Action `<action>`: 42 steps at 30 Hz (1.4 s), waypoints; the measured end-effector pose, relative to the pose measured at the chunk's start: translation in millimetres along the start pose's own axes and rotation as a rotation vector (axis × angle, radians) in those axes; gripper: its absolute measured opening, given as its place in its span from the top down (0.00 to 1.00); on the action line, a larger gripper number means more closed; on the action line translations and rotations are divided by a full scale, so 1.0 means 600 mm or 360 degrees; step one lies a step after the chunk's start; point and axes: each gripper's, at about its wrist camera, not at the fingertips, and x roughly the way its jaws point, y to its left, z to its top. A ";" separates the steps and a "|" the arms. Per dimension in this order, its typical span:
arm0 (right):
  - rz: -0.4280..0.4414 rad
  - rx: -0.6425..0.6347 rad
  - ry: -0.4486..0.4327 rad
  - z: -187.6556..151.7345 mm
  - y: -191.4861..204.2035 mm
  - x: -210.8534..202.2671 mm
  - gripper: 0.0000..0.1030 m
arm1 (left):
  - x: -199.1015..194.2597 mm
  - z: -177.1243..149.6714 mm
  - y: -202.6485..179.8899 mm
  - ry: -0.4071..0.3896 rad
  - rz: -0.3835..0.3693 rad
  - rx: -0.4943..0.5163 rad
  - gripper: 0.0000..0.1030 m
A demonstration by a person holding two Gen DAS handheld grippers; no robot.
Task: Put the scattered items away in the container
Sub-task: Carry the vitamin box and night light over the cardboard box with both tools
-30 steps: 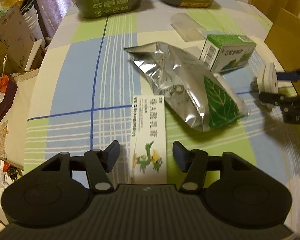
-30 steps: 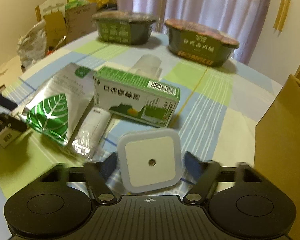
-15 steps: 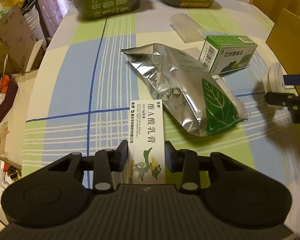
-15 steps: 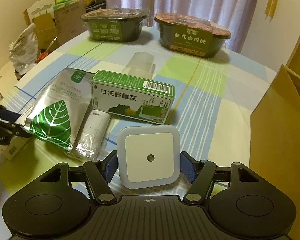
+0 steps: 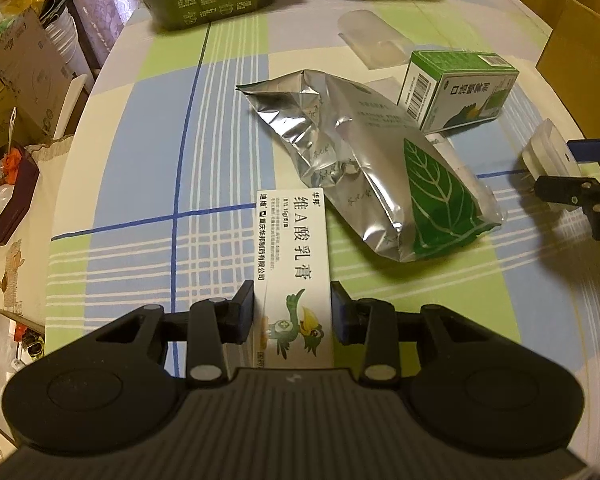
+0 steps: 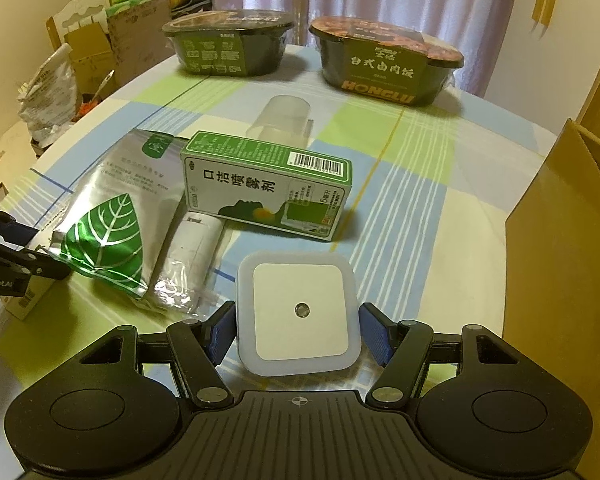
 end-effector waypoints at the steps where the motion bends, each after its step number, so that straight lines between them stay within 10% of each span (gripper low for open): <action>1: 0.0001 0.0004 0.0000 0.000 0.000 -0.001 0.34 | -0.001 -0.001 -0.001 0.0004 0.0002 0.0002 0.68; 42: -0.0009 0.0011 -0.0136 0.023 -0.002 -0.058 0.34 | -0.109 0.045 -0.019 -0.0306 -0.0019 -0.0098 0.68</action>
